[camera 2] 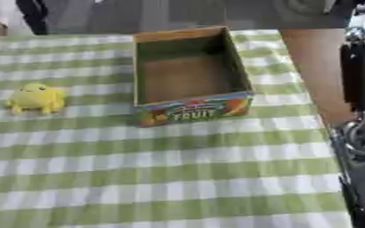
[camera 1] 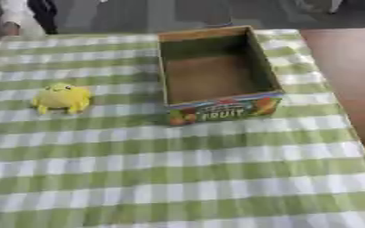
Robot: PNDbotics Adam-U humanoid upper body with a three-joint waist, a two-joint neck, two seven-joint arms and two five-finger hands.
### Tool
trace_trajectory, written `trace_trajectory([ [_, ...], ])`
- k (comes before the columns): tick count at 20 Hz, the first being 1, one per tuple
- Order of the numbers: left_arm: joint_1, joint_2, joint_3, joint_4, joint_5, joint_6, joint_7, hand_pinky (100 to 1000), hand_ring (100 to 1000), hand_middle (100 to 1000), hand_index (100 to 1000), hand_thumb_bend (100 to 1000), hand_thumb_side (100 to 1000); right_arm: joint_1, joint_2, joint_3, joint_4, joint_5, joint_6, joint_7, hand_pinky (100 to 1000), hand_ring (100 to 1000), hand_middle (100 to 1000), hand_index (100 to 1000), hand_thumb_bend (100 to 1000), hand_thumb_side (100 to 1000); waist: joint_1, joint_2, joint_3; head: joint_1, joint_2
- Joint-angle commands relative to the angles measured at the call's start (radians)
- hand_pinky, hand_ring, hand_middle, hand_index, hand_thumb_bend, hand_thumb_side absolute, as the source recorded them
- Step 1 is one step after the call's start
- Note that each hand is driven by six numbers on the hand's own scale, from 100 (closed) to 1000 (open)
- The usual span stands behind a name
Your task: Pick up objects on the table and place them in the box.
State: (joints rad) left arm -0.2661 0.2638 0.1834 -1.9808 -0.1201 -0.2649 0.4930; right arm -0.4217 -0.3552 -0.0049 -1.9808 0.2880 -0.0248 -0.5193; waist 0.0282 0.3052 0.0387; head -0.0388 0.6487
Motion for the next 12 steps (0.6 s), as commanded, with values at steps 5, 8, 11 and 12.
trace_trajectory([
  [5, 0.005, 0.059, 0.011, -0.019, -0.017, 0.009, 0.007, 818, 686, 641, 889, 159, 1000, -0.006, -0.012, -0.003, -0.019, -0.002, -0.001, 0.004, 777, 848, 633, 873, 100, 839, 0.003, -0.023, 0.001, -0.001, 0.035],
  [8, 0.018, 0.105, 0.012, -0.019, -0.033, 0.028, 0.019, 816, 676, 631, 882, 157, 1000, -0.005, -0.015, -0.002, -0.019, -0.002, 0.0, 0.004, 778, 848, 633, 873, 100, 839, 0.005, -0.021, -0.001, 0.004, 0.038],
  [11, 0.025, 0.175, 0.009, -0.019, -0.059, 0.062, 0.034, 811, 670, 625, 878, 170, 1000, -0.005, -0.018, -0.001, -0.019, -0.001, 0.001, 0.005, 778, 848, 632, 873, 100, 841, 0.008, -0.018, -0.003, 0.005, 0.036],
  [12, 0.026, 0.206, 0.009, -0.019, -0.074, 0.081, 0.038, 810, 671, 626, 878, 182, 1000, -0.005, -0.02, 0.0, -0.019, -0.001, 0.001, 0.005, 778, 848, 632, 873, 100, 842, 0.008, -0.018, -0.005, 0.005, 0.035],
])
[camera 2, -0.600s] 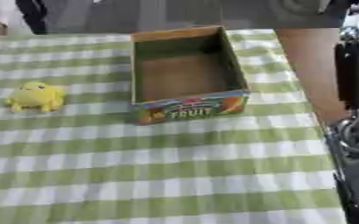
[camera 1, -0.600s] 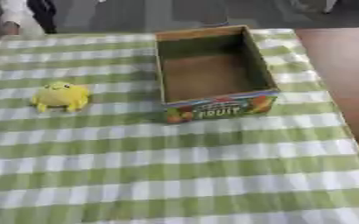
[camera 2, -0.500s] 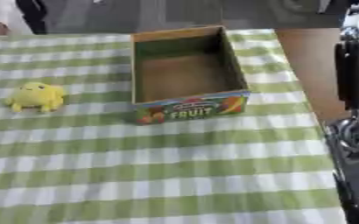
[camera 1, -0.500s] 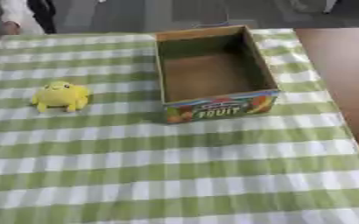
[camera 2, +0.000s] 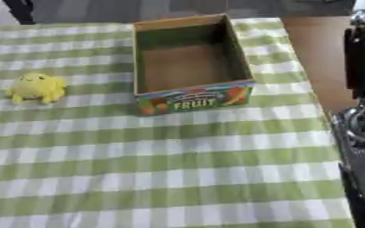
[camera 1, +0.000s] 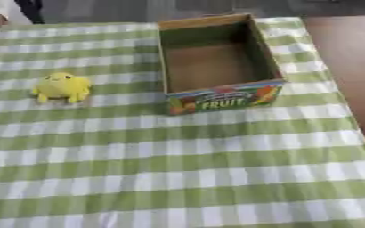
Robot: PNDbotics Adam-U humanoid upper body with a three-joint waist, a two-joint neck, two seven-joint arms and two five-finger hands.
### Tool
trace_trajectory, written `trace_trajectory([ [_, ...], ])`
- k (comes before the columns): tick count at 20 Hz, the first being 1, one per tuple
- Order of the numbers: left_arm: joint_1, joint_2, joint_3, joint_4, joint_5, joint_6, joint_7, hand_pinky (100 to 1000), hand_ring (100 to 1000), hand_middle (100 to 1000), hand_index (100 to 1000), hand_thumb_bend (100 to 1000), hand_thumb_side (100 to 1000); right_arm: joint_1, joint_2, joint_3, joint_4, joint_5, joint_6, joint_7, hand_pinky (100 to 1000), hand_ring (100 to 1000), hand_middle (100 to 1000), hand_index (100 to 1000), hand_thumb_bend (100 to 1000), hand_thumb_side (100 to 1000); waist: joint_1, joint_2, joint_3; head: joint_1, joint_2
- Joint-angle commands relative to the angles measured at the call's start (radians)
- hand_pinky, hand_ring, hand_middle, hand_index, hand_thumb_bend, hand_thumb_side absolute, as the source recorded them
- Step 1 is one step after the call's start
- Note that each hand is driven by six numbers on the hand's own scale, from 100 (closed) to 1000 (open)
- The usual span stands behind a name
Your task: Pick up objects on the table and place them in the box.
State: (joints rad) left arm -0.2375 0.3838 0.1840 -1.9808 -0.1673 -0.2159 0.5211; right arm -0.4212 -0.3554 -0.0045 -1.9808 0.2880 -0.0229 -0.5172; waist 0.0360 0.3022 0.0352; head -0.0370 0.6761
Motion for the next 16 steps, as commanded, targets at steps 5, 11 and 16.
trace_trajectory([
  [5, -0.008, 0.258, 0.005, -0.019, -0.132, 0.145, 0.015, 809, 679, 622, 874, 279, 928, -0.004, -0.027, 0.002, -0.019, -0.001, 0.0, 0.006, 779, 848, 631, 873, 100, 846, 0.004, -0.013, -0.008, 0.002, 0.004],
  [11, -0.067, 0.456, -0.05, 0.029, -0.223, 0.28, -0.139, 820, 735, 680, 908, 337, 938, 0.002, -0.032, 0.006, -0.019, -0.004, 0.003, 0.011, 779, 847, 631, 873, 100, 848, 0.006, -0.02, -0.008, -0.002, 0.013],
  [16, -0.144, 0.571, -0.098, 0.153, -0.305, 0.313, -0.381, 843, 791, 740, 924, 332, 947, 0.008, -0.034, 0.008, -0.019, -0.008, 0.004, 0.015, 779, 847, 631, 873, 100, 853, 0.008, -0.035, -0.005, -0.002, 0.034],
])
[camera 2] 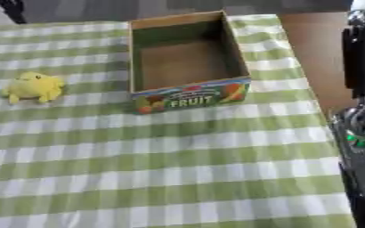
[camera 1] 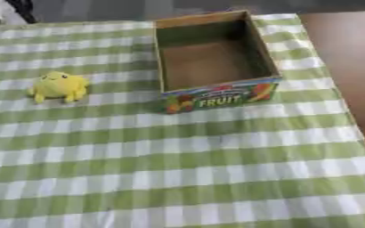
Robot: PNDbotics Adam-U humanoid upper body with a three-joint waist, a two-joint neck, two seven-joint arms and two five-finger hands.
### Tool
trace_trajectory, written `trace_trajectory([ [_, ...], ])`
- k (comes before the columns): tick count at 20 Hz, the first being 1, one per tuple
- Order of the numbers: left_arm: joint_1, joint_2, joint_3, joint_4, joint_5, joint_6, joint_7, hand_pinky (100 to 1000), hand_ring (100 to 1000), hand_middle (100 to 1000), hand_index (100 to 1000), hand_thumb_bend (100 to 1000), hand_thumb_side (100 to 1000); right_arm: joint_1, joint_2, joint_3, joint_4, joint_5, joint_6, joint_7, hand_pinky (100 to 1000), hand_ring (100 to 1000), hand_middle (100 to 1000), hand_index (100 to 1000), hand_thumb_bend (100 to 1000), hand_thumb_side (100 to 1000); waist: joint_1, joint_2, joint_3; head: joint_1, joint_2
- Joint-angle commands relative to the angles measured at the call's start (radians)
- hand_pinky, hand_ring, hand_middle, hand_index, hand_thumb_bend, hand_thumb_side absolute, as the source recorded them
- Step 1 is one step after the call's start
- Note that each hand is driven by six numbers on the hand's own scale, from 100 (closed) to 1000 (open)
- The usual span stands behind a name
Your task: Pick up objects on the table and place them in the box.
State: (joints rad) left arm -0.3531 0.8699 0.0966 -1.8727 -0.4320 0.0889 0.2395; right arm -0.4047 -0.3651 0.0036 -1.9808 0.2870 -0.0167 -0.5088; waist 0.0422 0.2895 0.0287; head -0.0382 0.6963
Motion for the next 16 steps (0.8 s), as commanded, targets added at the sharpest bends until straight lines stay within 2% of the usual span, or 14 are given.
trace_trajectory([
  [1, -0.043, 0.101, -0.018, 0.072, -0.061, 0.004, -0.146, 848, 803, 748, 921, 336, 935, -0.007, -0.025, 0.0, -0.019, -0.007, -0.002, 0.008, 779, 847, 632, 873, 100, 848, 0.002, -0.024, 0.001, 0.001, 0.014],
  [4, -0.09, 0.137, -0.042, 0.149, -0.133, -0.032, -0.269, 849, 822, 757, 891, 340, 904, -0.007, -0.025, 0.002, -0.019, -0.009, -0.002, 0.01, 779, 847, 632, 873, 100, 849, 0.003, -0.03, -0.001, 0.007, 0.007],
  [8, -0.165, 0.157, -0.084, 0.246, -0.219, -0.114, -0.408, 852, 840, 772, 908, 360, 873, -0.006, -0.026, 0.005, -0.019, -0.011, -0.001, 0.015, 779, 847, 631, 873, 100, 849, 0.003, -0.033, -0.003, 0.013, -0.005],
  [9, -0.181, 0.159, -0.093, 0.267, -0.23, -0.133, -0.432, 853, 841, 774, 910, 363, 873, -0.006, -0.026, 0.005, -0.019, -0.012, 0.0, 0.015, 779, 847, 631, 873, 100, 849, 0.003, -0.033, -0.004, 0.013, -0.008],
  [12, -0.23, 0.158, -0.126, 0.33, -0.244, -0.184, -0.506, 860, 856, 786, 933, 480, 858, -0.006, -0.027, 0.008, -0.019, -0.013, 0.0, 0.019, 780, 847, 630, 872, 100, 850, 0.003, -0.034, -0.006, 0.014, -0.012],
  [16, -0.303, 0.14, -0.156, 0.419, -0.277, -0.219, -0.548, 859, 857, 789, 928, 495, 859, -0.005, -0.027, 0.011, -0.019, -0.016, 0.0, 0.023, 780, 847, 630, 873, 100, 850, 0.006, -0.035, -0.009, 0.018, -0.013],
])
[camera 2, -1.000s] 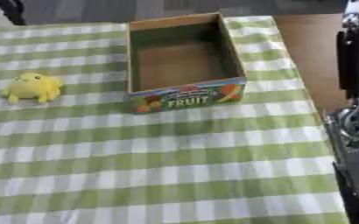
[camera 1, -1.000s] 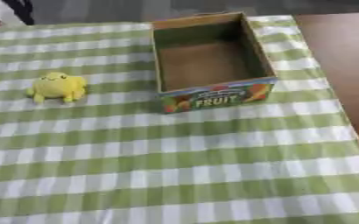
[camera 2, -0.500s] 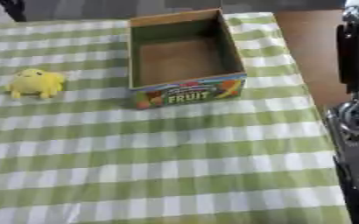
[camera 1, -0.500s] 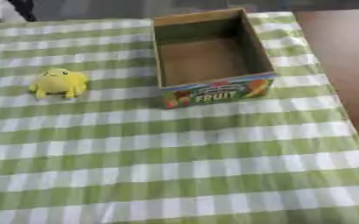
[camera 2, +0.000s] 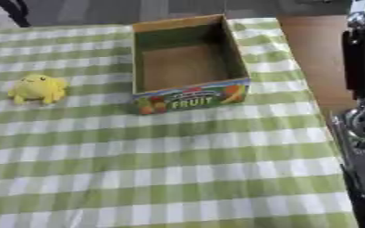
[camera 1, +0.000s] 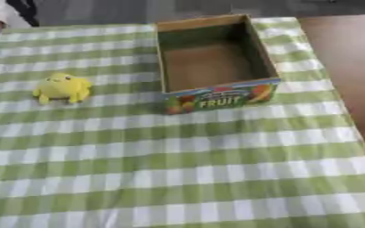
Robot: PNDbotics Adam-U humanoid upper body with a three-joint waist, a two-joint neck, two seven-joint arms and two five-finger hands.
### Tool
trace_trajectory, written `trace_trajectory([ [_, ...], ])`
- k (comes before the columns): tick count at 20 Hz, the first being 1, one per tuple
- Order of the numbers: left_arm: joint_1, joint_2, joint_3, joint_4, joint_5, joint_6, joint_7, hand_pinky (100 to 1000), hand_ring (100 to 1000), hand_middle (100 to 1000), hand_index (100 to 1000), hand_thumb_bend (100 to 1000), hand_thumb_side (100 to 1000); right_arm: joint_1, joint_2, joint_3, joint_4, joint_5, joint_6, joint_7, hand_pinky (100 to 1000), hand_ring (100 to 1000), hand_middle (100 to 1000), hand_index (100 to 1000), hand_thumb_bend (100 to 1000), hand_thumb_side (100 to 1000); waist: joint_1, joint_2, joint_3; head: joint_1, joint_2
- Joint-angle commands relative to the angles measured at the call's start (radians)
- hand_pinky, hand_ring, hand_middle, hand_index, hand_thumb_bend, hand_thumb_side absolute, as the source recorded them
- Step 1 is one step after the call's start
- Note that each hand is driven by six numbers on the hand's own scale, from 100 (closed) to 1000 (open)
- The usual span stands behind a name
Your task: Pick up objects on the table and place them in the box.
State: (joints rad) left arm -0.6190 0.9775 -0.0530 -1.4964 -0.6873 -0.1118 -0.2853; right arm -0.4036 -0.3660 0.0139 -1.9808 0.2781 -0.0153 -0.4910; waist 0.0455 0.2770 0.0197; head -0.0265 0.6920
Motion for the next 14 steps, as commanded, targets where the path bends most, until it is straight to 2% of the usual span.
trace_trajectory([
  [1, -0.054, 0.026, -0.013, 0.066, -0.029, -0.024, -0.027, 859, 857, 791, 929, 503, 863, -0.006, -0.026, 0.001, -0.019, -0.007, -0.001, 0.006, 780, 847, 629, 873, 100, 850, 0.003, -0.022, -0.001, 0.007, -0.011],
  [7, -0.155, -0.024, -0.045, 0.197, -0.074, -0.066, -0.057, 876, 874, 817, 959, 586, 890, -0.007, -0.028, 0.005, -0.019, -0.009, 0.0, 0.01, 781, 847, 628, 873, 100, 850, 0.003, -0.018, -0.01, 0.015, -0.02],
  [14, -0.25, -0.092, -0.065, 0.328, -0.139, -0.134, -0.109, 899, 902, 837, 976, 691, 838, -0.011, -0.028, 0.009, -0.019, -0.012, 0.0, 0.015, 781, 847, 626, 873, 100, 851, 0.003, -0.008, -0.02, 0.02, -0.038],
])
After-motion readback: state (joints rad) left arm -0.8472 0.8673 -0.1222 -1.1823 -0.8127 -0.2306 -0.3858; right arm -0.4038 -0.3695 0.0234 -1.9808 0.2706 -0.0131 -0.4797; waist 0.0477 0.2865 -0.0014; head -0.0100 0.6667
